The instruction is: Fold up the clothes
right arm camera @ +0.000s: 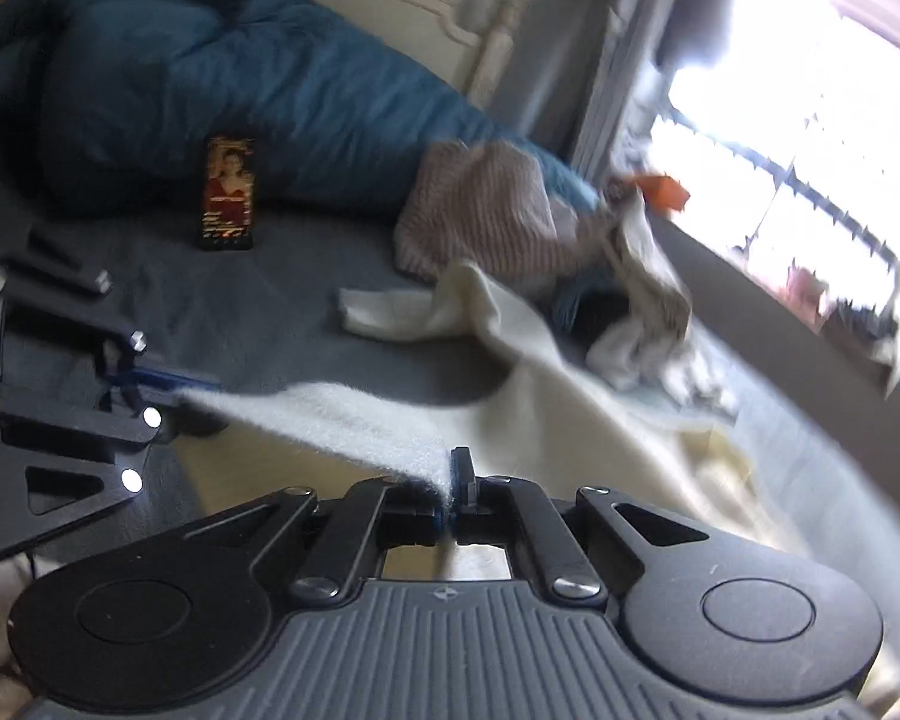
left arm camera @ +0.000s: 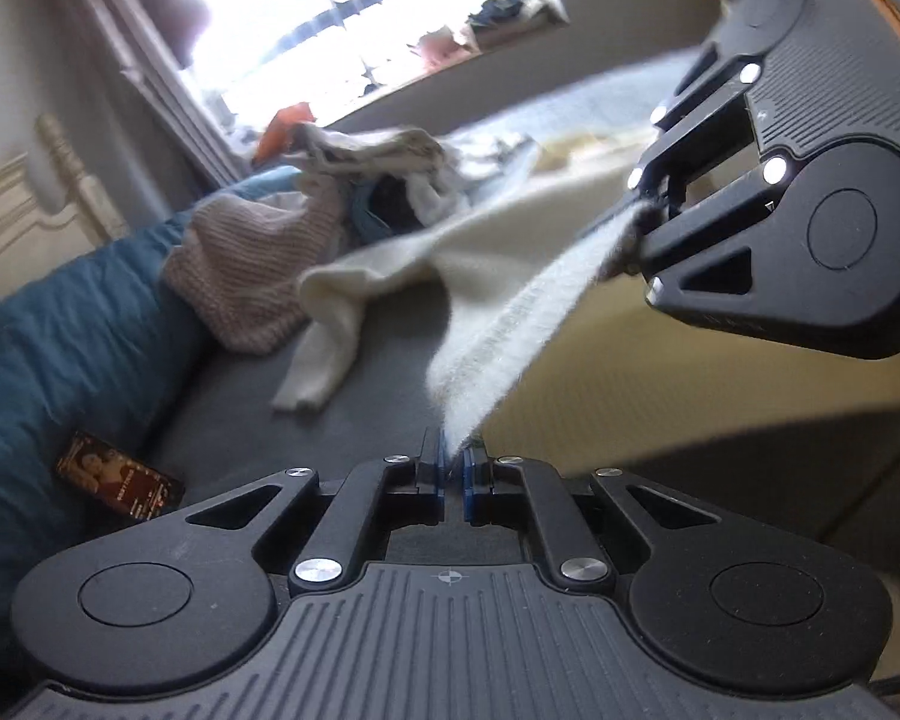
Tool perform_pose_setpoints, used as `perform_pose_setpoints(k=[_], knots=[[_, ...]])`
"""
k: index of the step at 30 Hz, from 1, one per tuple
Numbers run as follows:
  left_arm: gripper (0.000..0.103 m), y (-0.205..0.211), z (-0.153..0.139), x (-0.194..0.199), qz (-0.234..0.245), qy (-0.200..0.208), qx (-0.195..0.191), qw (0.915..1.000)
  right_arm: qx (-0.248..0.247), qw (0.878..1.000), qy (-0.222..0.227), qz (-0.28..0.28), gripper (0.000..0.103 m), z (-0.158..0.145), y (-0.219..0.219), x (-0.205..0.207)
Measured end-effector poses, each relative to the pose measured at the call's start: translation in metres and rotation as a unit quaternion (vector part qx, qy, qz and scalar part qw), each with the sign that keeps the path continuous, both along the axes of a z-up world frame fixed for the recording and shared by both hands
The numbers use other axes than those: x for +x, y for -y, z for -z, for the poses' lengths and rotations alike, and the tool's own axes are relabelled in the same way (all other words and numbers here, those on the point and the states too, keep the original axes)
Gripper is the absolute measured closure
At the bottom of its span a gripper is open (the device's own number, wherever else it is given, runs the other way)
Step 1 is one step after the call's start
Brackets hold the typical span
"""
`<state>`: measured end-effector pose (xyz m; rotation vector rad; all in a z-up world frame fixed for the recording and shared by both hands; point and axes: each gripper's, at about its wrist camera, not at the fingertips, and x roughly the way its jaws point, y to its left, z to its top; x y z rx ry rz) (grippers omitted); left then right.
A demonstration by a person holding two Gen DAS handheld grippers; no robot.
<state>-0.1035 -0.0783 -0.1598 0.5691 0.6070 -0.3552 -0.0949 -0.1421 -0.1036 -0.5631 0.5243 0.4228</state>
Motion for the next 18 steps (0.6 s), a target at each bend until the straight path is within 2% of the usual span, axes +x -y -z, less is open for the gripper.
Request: perform_pose_setpoints(k=[1, 2, 4, 5, 8, 11, 14, 18], knots=[[0.098, -0.001, 0.009, 0.000, 0.008, -0.013, 0.011, 0.9998, -0.025, 0.999, -0.033, -0.019, 0.101, 0.013, -0.004, 0.000], [0.098, -0.006, 0.019, 0.002, 0.008, -0.037, 0.007, 0.9993, -0.045, 0.996, -0.074, -0.031, 0.101, 0.029, -0.007, 0.002], [0.098, -0.015, 0.036, 0.005, 0.012, -0.067, 0.004, 0.9977, -0.068, 0.984, -0.156, -0.053, 0.101, 0.059, -0.014, 0.003], [0.098, -0.017, 0.040, 0.004, 0.020, -0.067, 0.008, 0.9975, -0.080, 0.979, -0.178, -0.063, 0.101, 0.070, -0.017, 0.001], [0.098, -0.022, 0.048, 0.006, 0.035, -0.084, 0.004, 0.9959, -0.101, 0.972, -0.199, -0.067, 0.101, 0.083, -0.024, 0.000], [0.098, -0.030, 0.053, 0.021, 0.024, -0.129, -0.040, 0.9906, -0.073, 0.963, -0.257, -0.037, 0.101, 0.098, -0.019, 0.016], [0.098, -0.038, 0.058, 0.030, 0.020, -0.164, -0.065, 0.9842, -0.011, 0.952, -0.307, -0.015, 0.100, 0.105, -0.003, 0.034], [0.096, -0.058, 0.063, 0.040, 0.001, -0.231, -0.118, 0.9658, 0.053, 0.934, -0.353, -0.003, 0.098, 0.103, 0.017, 0.043]])
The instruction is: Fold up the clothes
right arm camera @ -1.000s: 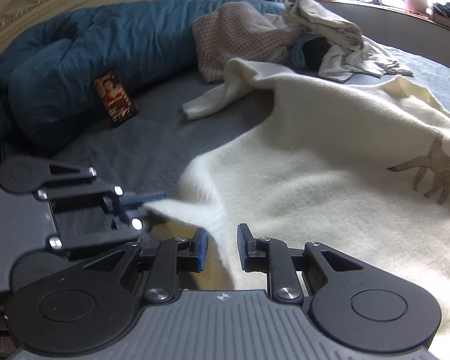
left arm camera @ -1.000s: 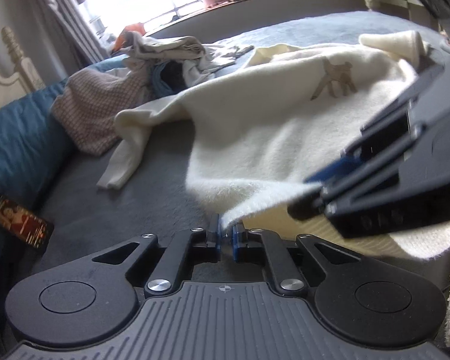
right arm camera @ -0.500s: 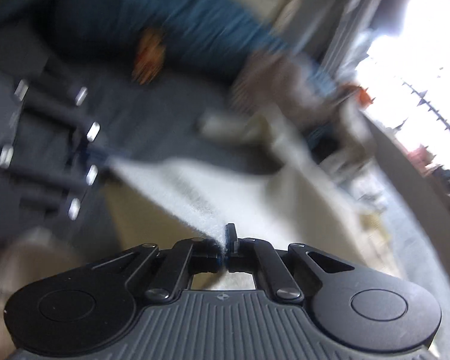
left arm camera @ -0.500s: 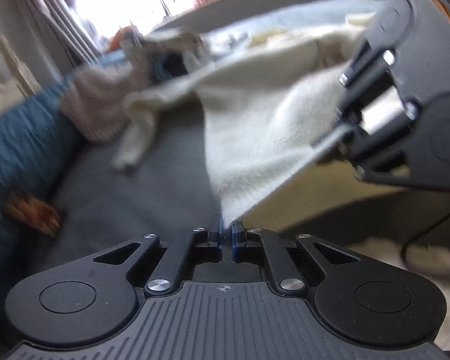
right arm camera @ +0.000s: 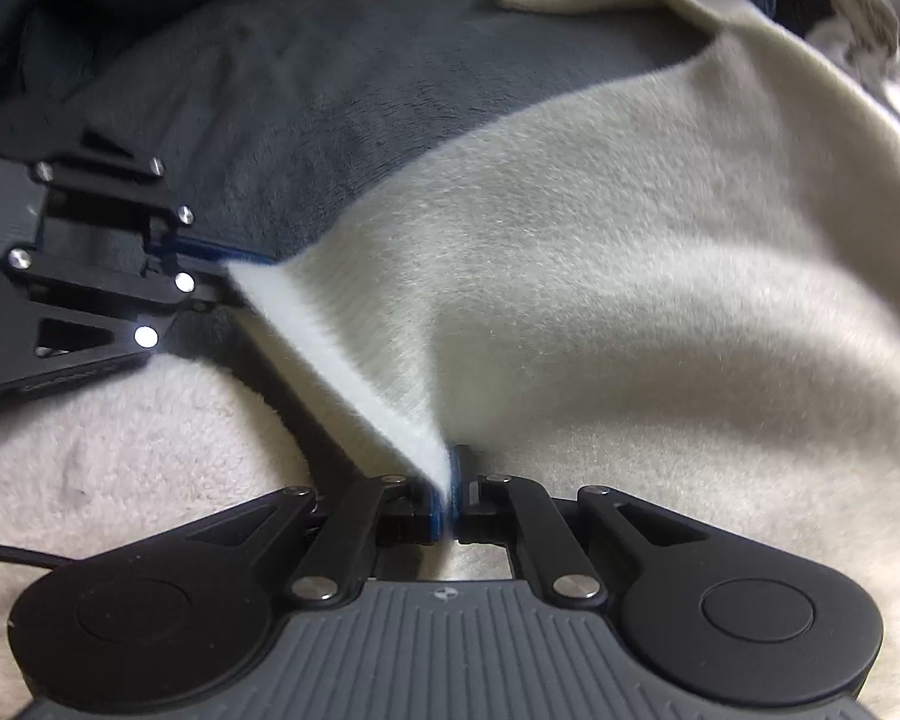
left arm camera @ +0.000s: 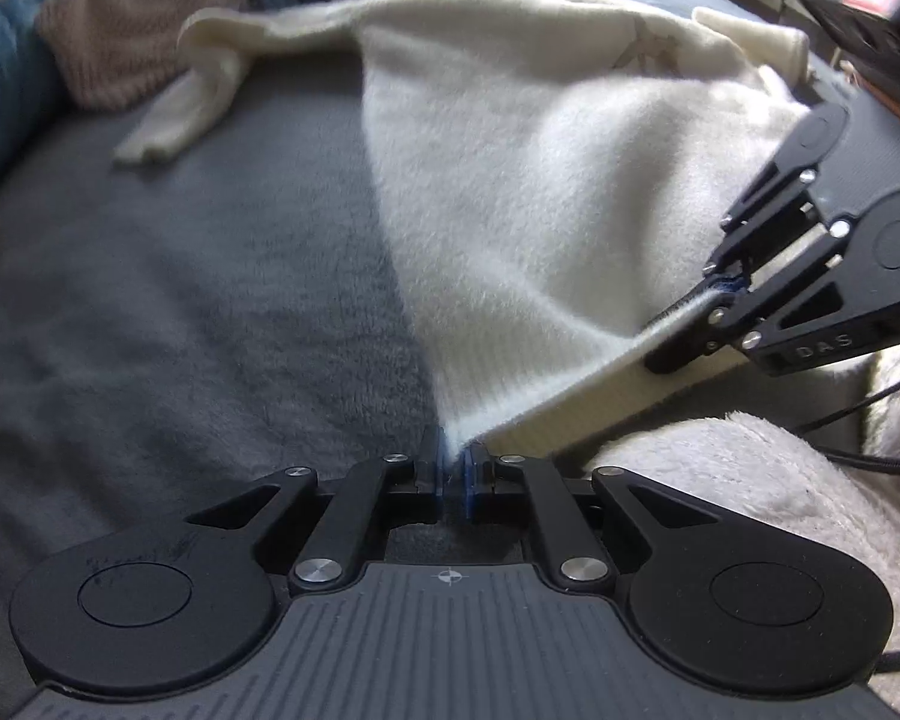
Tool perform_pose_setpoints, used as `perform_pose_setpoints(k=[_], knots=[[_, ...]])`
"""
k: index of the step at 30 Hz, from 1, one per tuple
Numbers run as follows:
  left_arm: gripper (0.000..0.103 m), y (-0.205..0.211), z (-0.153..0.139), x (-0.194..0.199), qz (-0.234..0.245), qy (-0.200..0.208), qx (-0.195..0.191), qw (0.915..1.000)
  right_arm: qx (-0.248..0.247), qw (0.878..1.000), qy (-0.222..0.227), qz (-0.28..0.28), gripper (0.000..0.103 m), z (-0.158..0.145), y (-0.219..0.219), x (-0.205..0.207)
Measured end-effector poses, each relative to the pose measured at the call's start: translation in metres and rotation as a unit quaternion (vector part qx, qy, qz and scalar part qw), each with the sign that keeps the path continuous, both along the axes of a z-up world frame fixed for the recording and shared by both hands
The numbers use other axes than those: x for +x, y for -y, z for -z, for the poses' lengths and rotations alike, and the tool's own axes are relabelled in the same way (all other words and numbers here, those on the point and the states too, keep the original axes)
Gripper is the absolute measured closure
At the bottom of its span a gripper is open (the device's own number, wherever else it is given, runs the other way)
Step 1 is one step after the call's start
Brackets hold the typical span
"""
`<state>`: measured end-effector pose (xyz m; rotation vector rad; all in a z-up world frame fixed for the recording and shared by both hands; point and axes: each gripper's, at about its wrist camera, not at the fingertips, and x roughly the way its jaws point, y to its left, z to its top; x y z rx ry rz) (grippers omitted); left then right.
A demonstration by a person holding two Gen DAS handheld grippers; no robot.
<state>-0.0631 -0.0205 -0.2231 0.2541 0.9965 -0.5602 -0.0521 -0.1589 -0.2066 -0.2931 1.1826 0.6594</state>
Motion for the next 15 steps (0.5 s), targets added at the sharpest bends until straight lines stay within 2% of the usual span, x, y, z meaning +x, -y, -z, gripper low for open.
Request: perform_pose_setpoints(k=[4, 7, 12, 15], knots=[[0.092, -0.020, 0.005, 0.007, -0.031, -0.061, -0.038, 0.9969, 0.025, 1.000, -0.015, 0.012, 0.086, -0.004, 0.009, -0.006], [0.092, -0.036, 0.006, 0.008, -0.049, -0.090, -0.056, 0.9932, 0.028, 1.000, -0.011, 0.009, 0.078, -0.004, 0.012, -0.008], [0.091, -0.070, -0.002, 0.009, -0.108, -0.120, -0.106, 0.9812, 0.024, 1.000, -0.002, 0.003, 0.071, -0.008, 0.017, -0.014], [0.083, -0.075, -0.010, 0.014, -0.133, -0.115, -0.152, 0.9727, 0.019, 1.000, 0.003, 0.003, 0.065, -0.015, 0.025, -0.016]])
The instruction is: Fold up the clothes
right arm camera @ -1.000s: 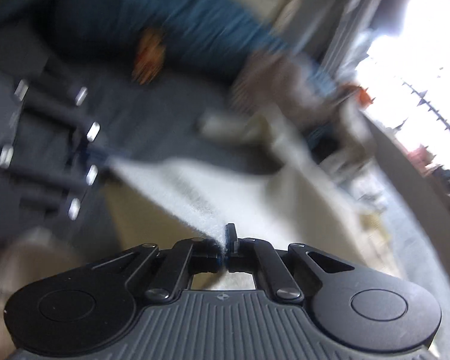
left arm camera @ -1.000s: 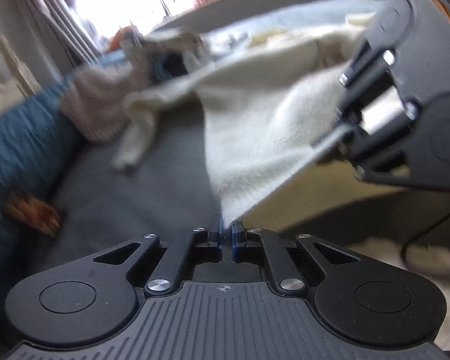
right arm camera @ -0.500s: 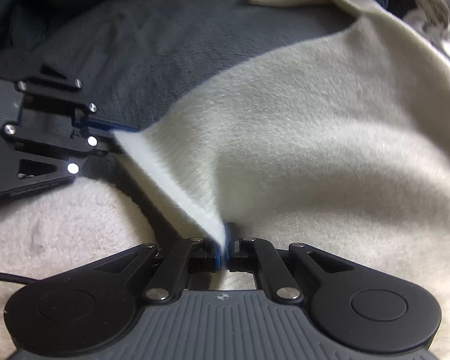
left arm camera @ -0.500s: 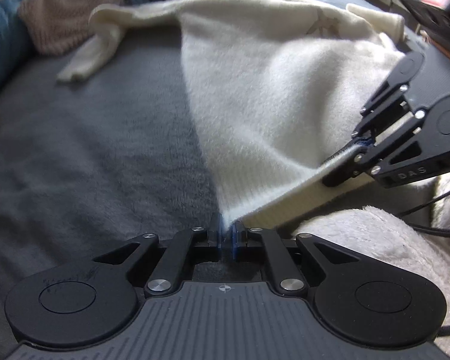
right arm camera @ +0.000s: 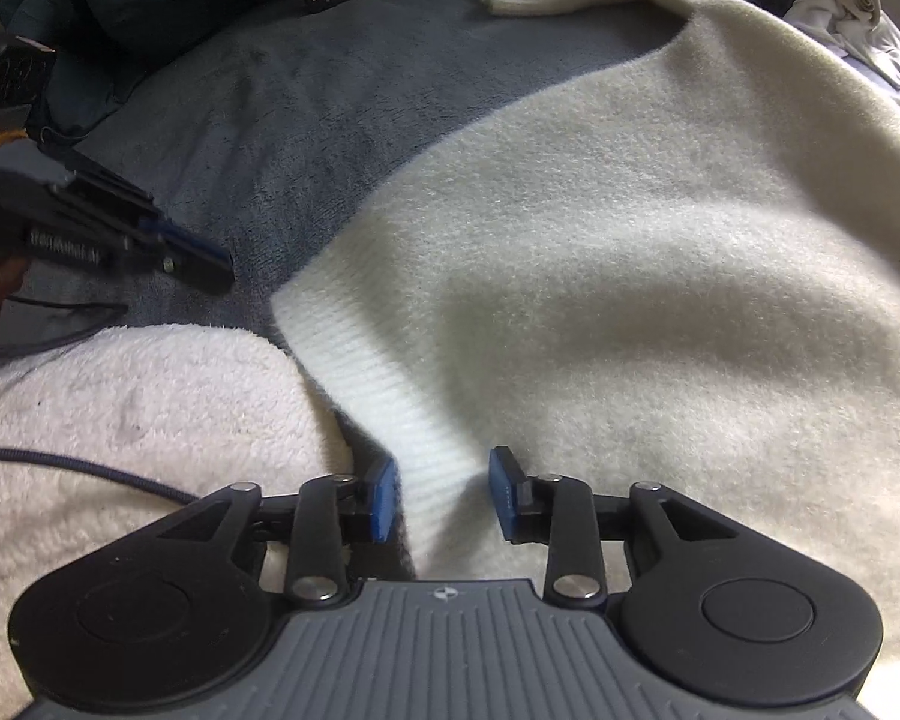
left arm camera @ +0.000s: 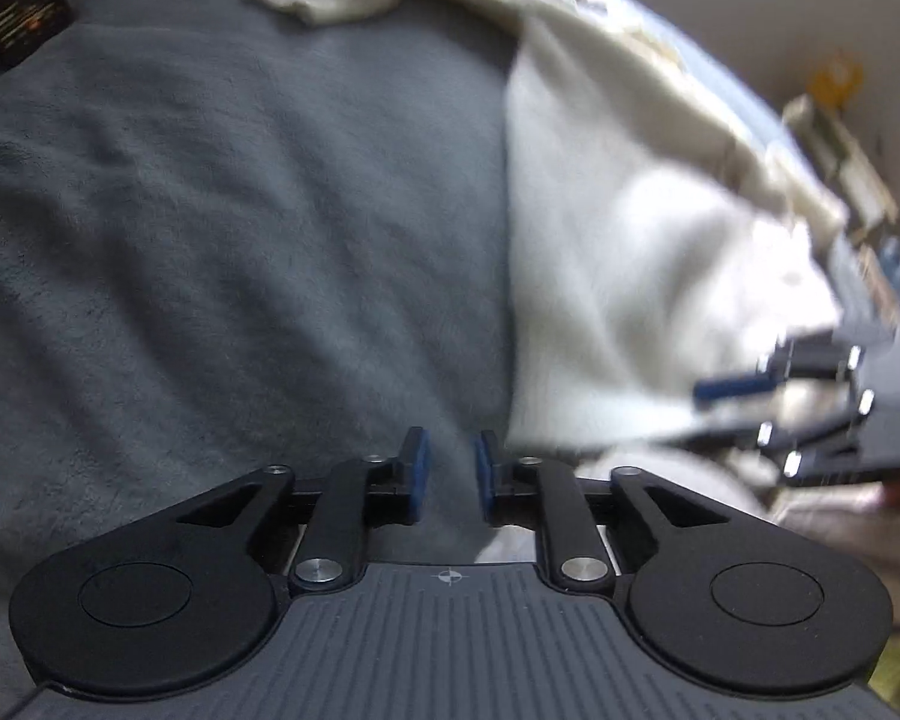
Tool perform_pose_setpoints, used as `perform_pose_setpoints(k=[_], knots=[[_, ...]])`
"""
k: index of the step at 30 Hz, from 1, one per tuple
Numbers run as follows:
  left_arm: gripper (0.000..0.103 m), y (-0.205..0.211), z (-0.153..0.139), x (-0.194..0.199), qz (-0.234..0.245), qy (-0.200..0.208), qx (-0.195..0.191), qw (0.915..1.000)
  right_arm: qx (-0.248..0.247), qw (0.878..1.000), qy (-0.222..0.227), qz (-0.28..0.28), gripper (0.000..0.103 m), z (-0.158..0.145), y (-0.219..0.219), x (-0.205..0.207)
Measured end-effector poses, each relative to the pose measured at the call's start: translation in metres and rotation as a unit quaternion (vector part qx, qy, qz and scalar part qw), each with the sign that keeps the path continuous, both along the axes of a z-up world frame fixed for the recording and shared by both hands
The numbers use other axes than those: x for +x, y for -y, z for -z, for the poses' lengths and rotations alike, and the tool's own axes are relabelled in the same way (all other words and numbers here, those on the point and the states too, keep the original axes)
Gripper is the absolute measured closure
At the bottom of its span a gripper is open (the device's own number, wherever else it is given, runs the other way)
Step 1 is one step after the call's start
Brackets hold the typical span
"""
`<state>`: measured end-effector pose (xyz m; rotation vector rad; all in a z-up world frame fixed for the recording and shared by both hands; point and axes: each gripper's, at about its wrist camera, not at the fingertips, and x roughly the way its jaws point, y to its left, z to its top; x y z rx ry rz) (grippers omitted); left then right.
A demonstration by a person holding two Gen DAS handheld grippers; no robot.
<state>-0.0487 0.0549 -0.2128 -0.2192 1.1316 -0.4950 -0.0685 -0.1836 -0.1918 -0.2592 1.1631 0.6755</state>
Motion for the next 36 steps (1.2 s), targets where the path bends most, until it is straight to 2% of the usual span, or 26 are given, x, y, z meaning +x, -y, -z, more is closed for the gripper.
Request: perform_pose_setpoints(k=[1, 5, 8, 13, 17, 21, 24, 29, 32, 33, 34, 36], knots=[[0.078, -0.001, -0.002, 0.002, -0.009, 0.002, -0.013, 0.9999, -0.001, 1.000, 0.002, 0.002, 0.064, -0.003, 0.003, -0.001], [0.065, 0.028, 0.004, 0.016, 0.012, 0.006, -0.021, 0.9997, 0.011, 1.000, 0.009, 0.021, 0.063, -0.017, 0.020, 0.001], [0.065, 0.048, 0.021, 0.025, 0.018, -0.010, 0.012, 0.9997, 0.035, 0.998, 0.015, 0.058, 0.063, -0.028, 0.037, 0.009], [0.065, 0.060, 0.023, 0.016, 0.025, 0.013, 0.049, 0.9984, 0.090, 0.985, 0.020, 0.144, 0.063, -0.044, 0.069, 0.032], [0.072, 0.063, 0.022, 0.013, 0.034, 0.023, 0.069, 0.9968, 0.123, 0.972, 0.015, 0.202, 0.063, -0.041, 0.083, 0.050], [0.072, 0.067, 0.021, 0.011, 0.046, 0.030, 0.090, 0.9945, 0.143, 0.958, 0.005, 0.249, 0.063, -0.033, 0.092, 0.058], [0.071, 0.072, 0.021, 0.008, 0.059, 0.038, 0.111, 0.9913, 0.147, 0.940, 0.003, 0.307, 0.063, -0.029, 0.113, 0.052], [0.069, 0.073, 0.019, 0.005, 0.070, 0.048, 0.128, 0.9881, 0.171, 0.891, -0.005, 0.420, 0.063, -0.024, 0.176, 0.035], [0.069, 0.068, 0.018, 0.003, 0.065, 0.049, 0.124, 0.9890, 0.177, 0.875, 0.012, 0.450, 0.063, -0.032, 0.208, 0.042], [0.069, 0.066, 0.018, 0.002, 0.063, 0.049, 0.122, 0.9893, 0.181, 0.873, 0.020, 0.452, 0.063, -0.037, 0.216, 0.049], [0.069, 0.064, 0.018, 0.001, 0.063, 0.049, 0.121, 0.9894, 0.180, 0.877, 0.034, 0.443, 0.063, -0.044, 0.218, 0.062], [0.069, 0.061, 0.018, 0.001, 0.061, 0.048, 0.118, 0.9899, 0.173, 0.892, 0.063, 0.412, 0.063, -0.060, 0.214, 0.096]])
